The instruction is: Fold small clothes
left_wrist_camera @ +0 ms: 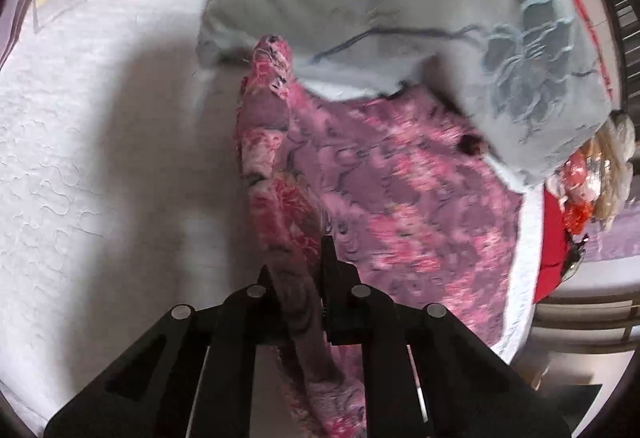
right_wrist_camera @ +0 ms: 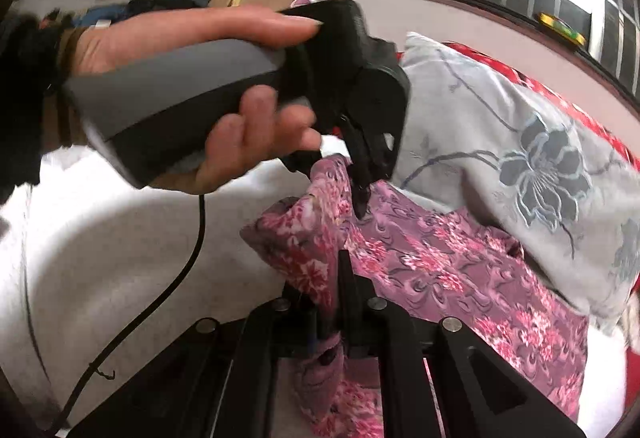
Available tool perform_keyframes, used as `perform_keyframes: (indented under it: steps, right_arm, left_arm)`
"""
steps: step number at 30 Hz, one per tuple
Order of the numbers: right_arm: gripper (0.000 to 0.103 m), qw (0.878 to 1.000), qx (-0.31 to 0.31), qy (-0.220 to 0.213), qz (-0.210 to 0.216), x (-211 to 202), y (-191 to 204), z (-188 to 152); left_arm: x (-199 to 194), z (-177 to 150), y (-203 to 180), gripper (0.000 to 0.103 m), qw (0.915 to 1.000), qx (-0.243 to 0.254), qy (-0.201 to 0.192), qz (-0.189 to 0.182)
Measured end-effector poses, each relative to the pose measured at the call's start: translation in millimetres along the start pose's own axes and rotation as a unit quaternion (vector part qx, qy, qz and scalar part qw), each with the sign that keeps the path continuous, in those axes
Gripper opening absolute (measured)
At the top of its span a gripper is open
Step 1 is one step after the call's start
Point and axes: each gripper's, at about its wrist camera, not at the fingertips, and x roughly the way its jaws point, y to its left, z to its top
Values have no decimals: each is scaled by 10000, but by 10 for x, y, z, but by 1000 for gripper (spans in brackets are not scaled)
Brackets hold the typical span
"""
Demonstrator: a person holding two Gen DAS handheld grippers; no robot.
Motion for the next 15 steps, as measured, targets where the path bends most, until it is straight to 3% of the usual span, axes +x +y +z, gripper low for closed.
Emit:
perform_keyframes:
  steps: [8, 15]
  right_arm:
    - [6, 9938, 1075, -285, 74, -389, -608, -75]
    - [5, 9761, 2139, -383, 6, -719, -1272, -367]
  left_arm:
    - [-199, -73, -767, 6, 9986, 475, -233, 20]
    - [-16, -203, -1668, 6, 9941, 1050, -257, 115]
